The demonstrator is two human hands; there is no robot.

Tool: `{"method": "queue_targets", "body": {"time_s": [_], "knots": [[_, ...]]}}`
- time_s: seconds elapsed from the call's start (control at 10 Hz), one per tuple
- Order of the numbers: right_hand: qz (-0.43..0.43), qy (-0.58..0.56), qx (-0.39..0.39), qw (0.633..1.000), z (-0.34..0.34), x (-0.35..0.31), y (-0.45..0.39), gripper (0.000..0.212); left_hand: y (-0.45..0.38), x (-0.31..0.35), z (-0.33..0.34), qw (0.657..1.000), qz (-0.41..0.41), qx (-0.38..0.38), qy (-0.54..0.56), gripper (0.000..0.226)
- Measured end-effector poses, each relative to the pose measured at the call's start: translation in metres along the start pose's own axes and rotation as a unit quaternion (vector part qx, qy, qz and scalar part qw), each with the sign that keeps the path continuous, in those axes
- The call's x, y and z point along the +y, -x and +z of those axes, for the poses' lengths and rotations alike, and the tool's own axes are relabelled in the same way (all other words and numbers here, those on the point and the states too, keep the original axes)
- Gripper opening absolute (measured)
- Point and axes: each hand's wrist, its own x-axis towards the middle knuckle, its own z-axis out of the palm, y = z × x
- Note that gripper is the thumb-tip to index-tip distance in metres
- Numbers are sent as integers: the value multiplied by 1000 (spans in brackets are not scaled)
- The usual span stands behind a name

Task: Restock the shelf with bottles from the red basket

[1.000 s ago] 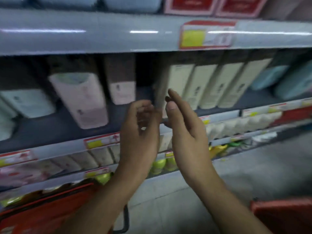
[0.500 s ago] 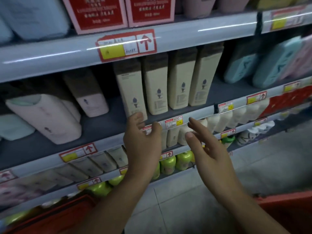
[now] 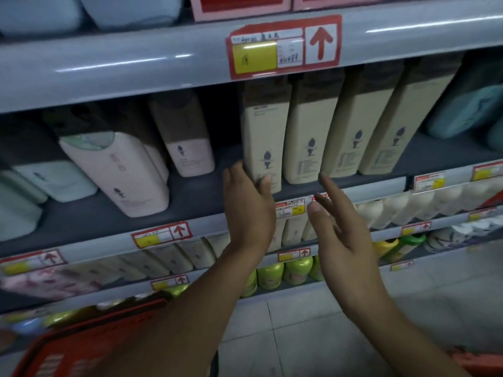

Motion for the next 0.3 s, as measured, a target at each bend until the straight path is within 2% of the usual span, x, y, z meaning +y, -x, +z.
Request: {"method": "queue_targets", "body": {"time_s": [0.2,0.3], "knots": [[-15,-22,16,1000,-1,3,-8,43,-4,-9,2,999,31,5,5,42],[-1,-25,23,999,-1,-4,-7,43,-1,-5,-5,1000,-19,-1,20,58]]}}
